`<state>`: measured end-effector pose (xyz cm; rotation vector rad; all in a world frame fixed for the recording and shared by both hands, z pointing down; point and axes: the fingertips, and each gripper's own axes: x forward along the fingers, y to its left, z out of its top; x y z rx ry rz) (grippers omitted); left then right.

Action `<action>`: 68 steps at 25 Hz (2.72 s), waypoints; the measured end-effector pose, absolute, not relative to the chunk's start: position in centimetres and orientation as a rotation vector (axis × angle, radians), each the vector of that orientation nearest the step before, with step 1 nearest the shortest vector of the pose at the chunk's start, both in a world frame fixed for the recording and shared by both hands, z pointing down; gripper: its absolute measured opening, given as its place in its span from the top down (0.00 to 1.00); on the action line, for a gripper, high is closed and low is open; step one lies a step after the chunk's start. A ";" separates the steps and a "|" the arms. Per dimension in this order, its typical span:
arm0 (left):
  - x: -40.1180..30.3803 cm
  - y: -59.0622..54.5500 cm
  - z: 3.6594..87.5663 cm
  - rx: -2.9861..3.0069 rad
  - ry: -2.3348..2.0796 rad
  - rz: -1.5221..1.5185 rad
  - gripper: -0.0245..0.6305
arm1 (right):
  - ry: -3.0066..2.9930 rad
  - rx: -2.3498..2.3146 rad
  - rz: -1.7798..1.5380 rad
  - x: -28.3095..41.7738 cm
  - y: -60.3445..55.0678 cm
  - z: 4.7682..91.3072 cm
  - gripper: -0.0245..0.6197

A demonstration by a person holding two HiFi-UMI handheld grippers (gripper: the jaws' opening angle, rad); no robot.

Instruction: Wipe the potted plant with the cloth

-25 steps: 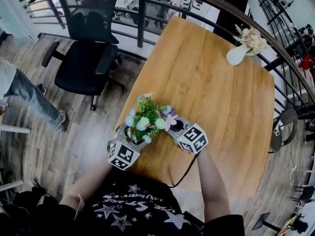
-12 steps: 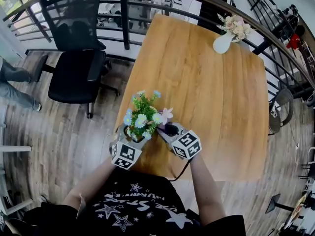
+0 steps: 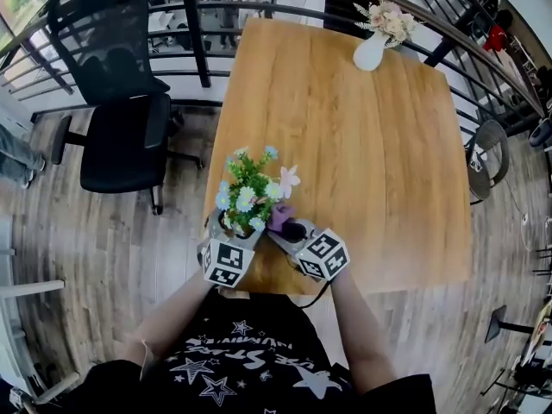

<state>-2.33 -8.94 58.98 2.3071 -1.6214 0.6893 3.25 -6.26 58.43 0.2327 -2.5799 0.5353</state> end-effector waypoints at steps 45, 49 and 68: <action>-3.7 -11.3 58.7 2.944 -0.325 1.010 0.32 | -2.466 0.593 0.561 6.7 -9.3 58.7 0.83; -2.7 -11.4 59.1 2.957 -0.218 1.017 0.31 | -2.461 0.605 0.572 6.7 -9.5 59.1 0.83; -1.1 -11.6 58.2 2.914 -0.463 0.865 0.36 | -2.448 0.675 0.565 6.7 -8.4 59.0 0.84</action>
